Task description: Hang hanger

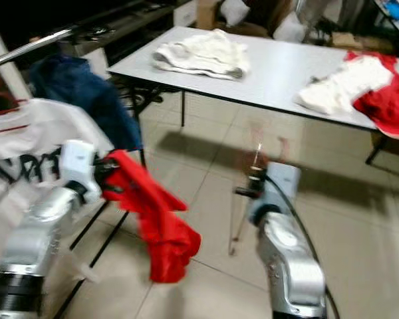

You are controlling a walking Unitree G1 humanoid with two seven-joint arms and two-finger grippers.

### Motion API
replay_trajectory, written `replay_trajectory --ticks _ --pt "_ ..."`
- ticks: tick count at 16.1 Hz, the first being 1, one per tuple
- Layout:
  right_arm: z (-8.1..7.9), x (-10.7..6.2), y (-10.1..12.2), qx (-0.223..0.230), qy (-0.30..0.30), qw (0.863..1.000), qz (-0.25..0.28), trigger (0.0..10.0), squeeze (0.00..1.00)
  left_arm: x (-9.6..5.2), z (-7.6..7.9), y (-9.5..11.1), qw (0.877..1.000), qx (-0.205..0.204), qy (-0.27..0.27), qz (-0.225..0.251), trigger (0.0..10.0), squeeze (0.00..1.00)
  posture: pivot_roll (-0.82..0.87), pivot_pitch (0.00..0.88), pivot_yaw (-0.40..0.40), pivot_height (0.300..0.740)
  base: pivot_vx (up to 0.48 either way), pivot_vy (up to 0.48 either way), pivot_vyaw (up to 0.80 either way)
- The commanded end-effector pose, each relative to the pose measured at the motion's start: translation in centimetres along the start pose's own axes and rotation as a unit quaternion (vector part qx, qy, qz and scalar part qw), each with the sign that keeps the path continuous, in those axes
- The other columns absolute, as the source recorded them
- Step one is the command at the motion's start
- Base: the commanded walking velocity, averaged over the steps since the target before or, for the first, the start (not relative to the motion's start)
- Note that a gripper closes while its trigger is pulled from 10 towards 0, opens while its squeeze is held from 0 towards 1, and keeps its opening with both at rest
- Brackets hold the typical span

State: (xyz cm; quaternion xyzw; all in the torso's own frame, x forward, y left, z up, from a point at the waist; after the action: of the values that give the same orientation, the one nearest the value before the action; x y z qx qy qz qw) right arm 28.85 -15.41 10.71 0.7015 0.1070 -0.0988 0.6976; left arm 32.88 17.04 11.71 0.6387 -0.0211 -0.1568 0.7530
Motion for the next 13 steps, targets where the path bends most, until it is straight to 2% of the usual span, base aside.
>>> replay_trajectory --ticks 1,2,3,4,7,8,13 --pt "0.7 -0.1 0.4 -0.004 -0.001 1.000 0.003 10.0 0.00 0.3 1.1 1.2 1.000 0.002 -0.018 0.024 10.0 0.00 -0.05 0.000 0.017 0.740 0.000 0.000 0.00" --pt "0.3 -0.1 0.9 -0.024 0.011 1.000 0.014 10.0 0.00 0.3 1.2 1.5 0.999 -0.002 -0.017 0.034 10.0 0.00 -0.04 0.000 0.008 0.740 0.000 0.000 0.00" --pt "0.1 0.1 1.9 -0.075 0.008 0.996 0.047 10.0 0.00 0.2 1.3 2.1 0.998 -0.024 -0.013 0.054 10.0 0.00 -0.04 0.000 0.001 0.740 0.000 0.000 0.00" --pt "0.0 0.1 2.1 -0.087 0.006 0.995 0.056 10.0 0.00 0.1 1.3 2.1 0.998 -0.027 -0.012 0.056 10.0 0.00 -0.04 0.000 0.001 0.740 0.000 0.000 0.00" --pt "-1.6 0.2 2.2 -0.065 0.073 0.993 0.063 10.0 0.00 -0.2 1.0 2.3 0.998 -0.027 -0.010 0.055 10.0 0.00 -0.03 0.000 -0.022 0.740 0.084 0.000 0.00" --pt "-1.5 0.3 2.1 -0.053 0.076 0.994 0.061 10.0 0.00 -0.1 0.8 2.4 0.998 -0.023 -0.009 0.054 10.0 0.00 -0.03 0.000 -0.021 0.740 0.255 0.000 0.00" --pt "-1.3 0.6 2.3 -0.062 0.081 0.992 0.069 10.0 0.00 0.1 1.1 2.9 0.998 -0.027 -0.010 0.060 10.0 0.00 -0.02 0.000 -0.012 0.740 0.263 0.000 0.00"
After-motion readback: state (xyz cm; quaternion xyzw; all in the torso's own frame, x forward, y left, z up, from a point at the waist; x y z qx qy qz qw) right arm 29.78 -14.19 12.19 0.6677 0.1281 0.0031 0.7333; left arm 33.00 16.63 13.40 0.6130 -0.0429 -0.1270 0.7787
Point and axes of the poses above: a point about 5 cm out from each wrist's last joint towards the gripper, its own x axis pointing out of the wrist towards the gripper, its own y axis along the axis of the wrist's last joint, z = x × y, the point moved 3 cm from there along x, pointing out of the wrist towards the gripper, and after that the axes turned 12 degrees about -x, right-handed, at the moved point
